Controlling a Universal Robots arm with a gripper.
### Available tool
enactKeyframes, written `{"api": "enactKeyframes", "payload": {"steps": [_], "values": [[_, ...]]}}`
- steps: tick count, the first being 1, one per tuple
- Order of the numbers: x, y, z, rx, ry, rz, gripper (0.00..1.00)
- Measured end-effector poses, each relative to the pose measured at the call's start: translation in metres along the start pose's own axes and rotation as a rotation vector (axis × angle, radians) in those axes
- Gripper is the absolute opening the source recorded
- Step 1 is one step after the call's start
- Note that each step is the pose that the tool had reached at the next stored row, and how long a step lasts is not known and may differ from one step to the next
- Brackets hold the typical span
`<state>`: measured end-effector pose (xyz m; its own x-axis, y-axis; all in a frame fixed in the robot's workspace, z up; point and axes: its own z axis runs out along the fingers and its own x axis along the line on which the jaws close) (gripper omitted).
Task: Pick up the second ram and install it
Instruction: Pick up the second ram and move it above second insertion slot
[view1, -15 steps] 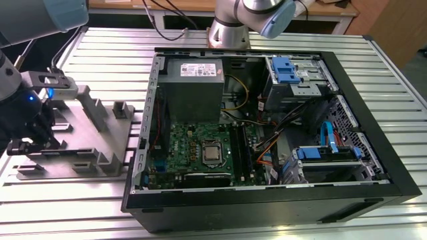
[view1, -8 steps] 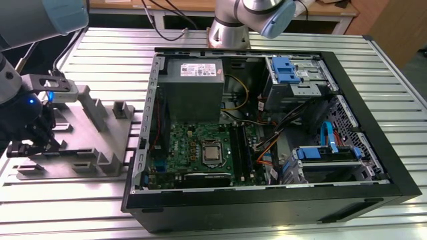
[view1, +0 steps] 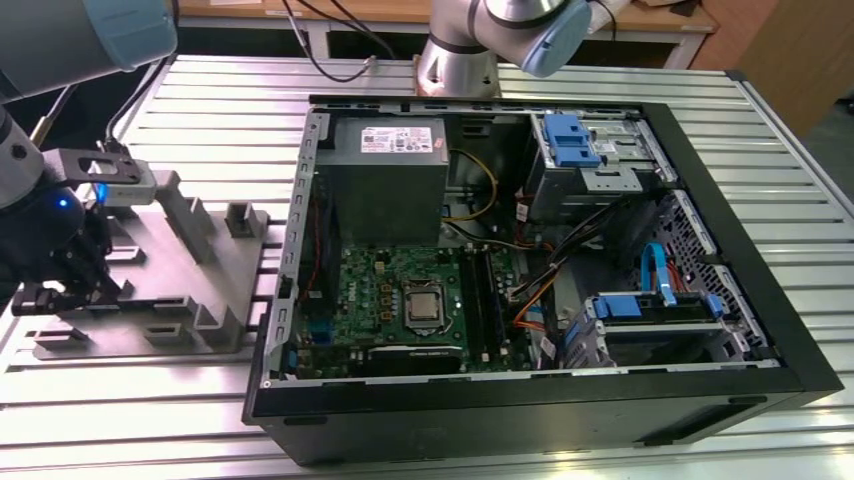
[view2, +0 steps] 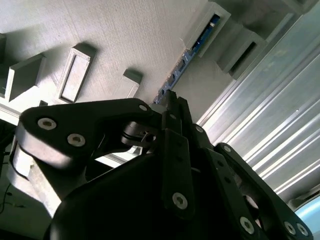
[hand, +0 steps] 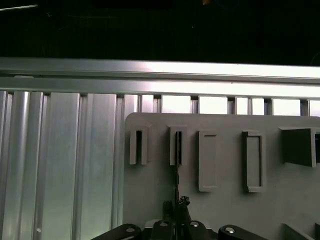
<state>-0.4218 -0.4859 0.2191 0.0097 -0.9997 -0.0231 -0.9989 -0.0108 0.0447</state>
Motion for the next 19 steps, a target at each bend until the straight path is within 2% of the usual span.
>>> {"api": "enactKeyframes", "payload": {"steps": [1, 3, 4, 7, 13, 19], "values": [[0.0, 0.0, 0.0001, 0.0, 0.0, 0.0, 0.23], [0.0, 0.0, 0.0001, 0.0, 0.0, 0.0, 0.23], [0.0, 0.0, 0.0002, 0.0001, -0.0001, 0.0, 0.3], [0.0, 0.0003, 0.0005, 0.0, 0.0001, -0.007, 0.3], [0.0, 0.0008, 0.0037, -0.0022, 0.0041, -0.092, 0.3], [0.0001, 0.0039, 0.0084, -0.0024, 0.0043, -0.099, 0.3]]}}
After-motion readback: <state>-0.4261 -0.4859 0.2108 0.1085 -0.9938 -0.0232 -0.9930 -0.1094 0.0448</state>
